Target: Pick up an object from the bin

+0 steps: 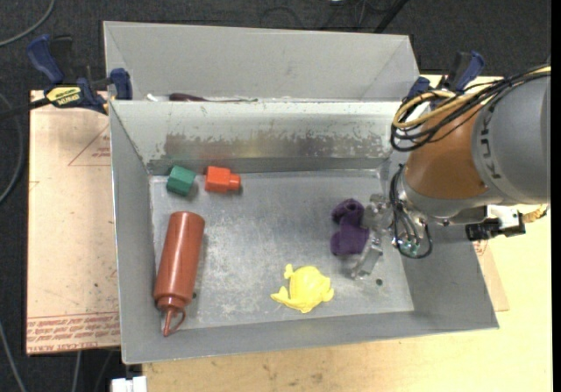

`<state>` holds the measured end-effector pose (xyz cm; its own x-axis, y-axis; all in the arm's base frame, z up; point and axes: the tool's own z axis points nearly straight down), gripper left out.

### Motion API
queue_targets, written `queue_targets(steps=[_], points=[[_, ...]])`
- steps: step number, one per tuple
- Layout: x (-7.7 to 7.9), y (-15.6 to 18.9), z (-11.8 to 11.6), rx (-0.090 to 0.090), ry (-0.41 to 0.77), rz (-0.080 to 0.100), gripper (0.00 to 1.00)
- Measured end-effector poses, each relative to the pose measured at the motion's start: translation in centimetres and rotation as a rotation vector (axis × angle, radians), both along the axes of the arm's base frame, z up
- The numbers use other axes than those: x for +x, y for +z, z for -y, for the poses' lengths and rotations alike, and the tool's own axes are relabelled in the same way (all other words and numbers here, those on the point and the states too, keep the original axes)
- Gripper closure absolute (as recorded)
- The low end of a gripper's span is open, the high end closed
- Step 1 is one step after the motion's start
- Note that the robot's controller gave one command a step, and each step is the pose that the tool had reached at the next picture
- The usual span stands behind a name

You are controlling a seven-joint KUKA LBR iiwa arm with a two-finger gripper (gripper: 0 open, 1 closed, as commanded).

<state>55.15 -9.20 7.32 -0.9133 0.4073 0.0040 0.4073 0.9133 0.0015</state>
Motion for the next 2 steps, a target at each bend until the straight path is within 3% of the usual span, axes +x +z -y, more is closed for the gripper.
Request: queue_targets(steps=[1,2], points=[[-0.06,-1.27,-0.06,0.0,-0.093,0.005,1.0],[-0.13,-1.19,-0.08,0.0,-0.108,0.006,1.0]])
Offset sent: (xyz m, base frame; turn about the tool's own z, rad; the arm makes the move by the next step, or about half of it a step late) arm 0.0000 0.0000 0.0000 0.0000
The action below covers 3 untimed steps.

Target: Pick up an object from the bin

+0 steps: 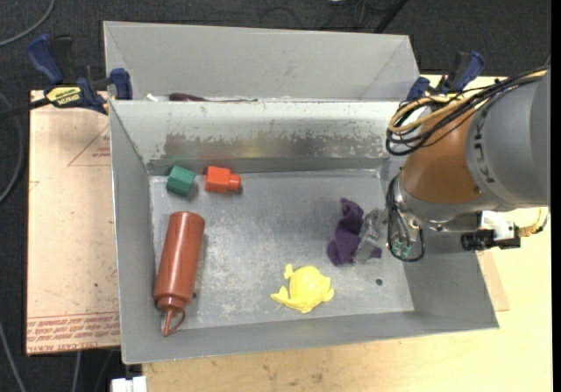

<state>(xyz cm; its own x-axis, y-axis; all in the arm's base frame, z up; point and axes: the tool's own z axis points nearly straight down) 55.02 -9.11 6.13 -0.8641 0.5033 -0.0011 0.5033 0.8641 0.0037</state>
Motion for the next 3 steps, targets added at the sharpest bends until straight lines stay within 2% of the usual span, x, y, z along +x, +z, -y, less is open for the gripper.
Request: queue_targets(steps=[2,3], points=[[0.05,0.49,0.0,-0.001,0.001,0.002,1.0],[-0.09,1.01,-0.04,0.001,0.001,-0.003,1.0]])
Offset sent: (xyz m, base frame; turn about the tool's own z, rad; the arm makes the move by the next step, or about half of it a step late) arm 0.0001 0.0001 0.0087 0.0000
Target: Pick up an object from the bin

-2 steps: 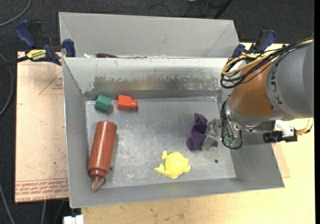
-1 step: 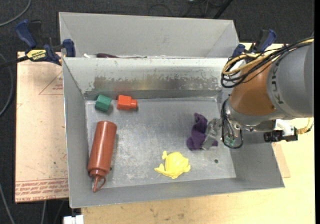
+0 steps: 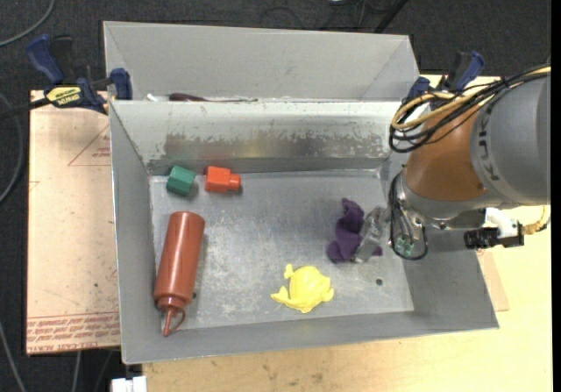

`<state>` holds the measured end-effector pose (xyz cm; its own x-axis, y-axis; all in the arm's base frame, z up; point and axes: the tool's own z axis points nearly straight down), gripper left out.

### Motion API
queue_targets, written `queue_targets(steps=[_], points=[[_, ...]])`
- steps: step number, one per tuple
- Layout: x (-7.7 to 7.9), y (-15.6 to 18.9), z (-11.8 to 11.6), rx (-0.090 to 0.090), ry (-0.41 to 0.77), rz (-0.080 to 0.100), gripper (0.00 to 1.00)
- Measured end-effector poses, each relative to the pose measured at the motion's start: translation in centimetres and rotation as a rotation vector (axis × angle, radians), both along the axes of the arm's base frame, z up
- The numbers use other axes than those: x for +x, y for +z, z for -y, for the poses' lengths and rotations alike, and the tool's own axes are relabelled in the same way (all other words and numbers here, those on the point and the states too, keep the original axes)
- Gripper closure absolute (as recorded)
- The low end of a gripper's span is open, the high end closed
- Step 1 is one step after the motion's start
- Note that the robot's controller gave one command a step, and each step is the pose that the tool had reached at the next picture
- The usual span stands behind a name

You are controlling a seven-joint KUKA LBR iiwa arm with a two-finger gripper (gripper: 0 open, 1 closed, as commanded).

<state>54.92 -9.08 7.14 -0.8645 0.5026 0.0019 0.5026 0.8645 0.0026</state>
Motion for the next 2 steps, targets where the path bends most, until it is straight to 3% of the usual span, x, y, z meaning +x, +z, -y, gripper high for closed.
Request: queue_targets(steps=[1,2], points=[[-0.2,2.0,0.0,0.001,0.0,-0.005,1.0],[0.1,3.7,0.0,0.0,0.001,0.005,1.0]])
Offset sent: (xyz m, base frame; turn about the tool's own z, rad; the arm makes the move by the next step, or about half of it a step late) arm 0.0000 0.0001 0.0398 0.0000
